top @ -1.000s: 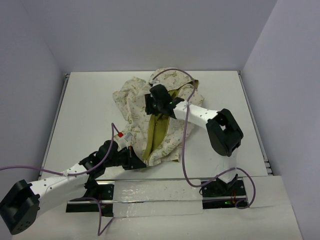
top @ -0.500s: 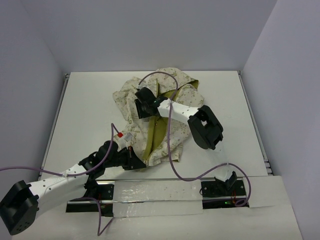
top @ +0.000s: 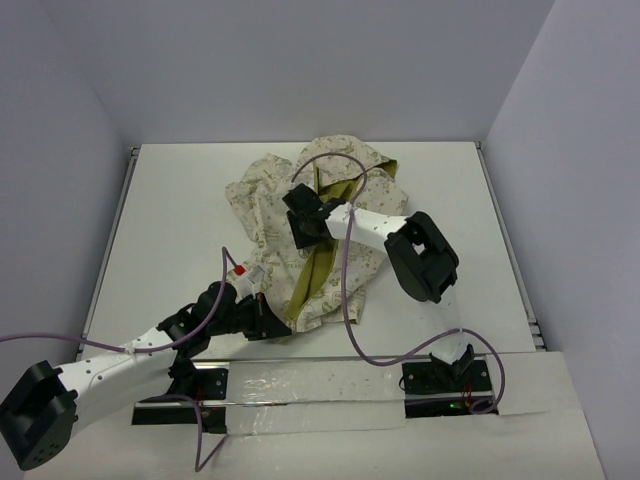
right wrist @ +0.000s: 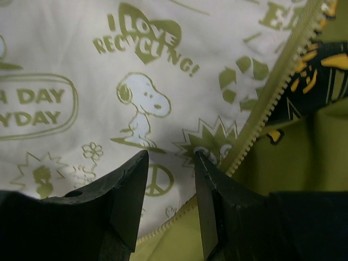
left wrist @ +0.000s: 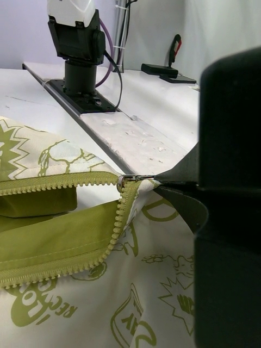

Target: Zip up the jacket

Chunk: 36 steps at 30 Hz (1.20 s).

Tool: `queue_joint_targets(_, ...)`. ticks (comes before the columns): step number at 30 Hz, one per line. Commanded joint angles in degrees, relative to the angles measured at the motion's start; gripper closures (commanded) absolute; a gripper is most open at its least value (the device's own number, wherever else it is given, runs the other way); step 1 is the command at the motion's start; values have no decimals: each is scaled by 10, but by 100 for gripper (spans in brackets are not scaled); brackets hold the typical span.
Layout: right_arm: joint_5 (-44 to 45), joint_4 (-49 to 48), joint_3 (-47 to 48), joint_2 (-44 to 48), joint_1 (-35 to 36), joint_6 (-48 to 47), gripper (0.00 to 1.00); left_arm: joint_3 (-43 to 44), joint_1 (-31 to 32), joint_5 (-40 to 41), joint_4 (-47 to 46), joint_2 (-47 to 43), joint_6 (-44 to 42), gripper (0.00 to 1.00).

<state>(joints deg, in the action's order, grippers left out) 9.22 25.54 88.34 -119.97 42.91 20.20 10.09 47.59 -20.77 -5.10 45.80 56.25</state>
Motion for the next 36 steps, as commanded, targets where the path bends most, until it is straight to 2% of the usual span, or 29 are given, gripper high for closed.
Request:
queue_joint_targets(1, 17, 8, -38, 65, -6, -15, 53, 11, 4, 3, 0, -7, -11, 100)
queue_joint_targets(10, 63, -30, -119, 87, -44, -21, 53, 12, 7, -7, -5, -9, -12, 100)
queue_joint_targets(20, -13, -75, -142, 146, -53, -24, 55, 7, 20, -12, -15, -23, -10, 100)
queue_joint_targets(29, -61, -89, -179, 229, -12, -17, 52, 4, 37, -2, -19, -29, -14, 100)
queue_joint_targets(32, -89, -114, -224, 273, 9, -36, 52, 8, 39, 5, -10, -32, -16, 100)
queue_joint_targets(36, -70, -148, -313, 365, 68, -107, 53, 9, 40, 12, -4, -38, -15, 100)
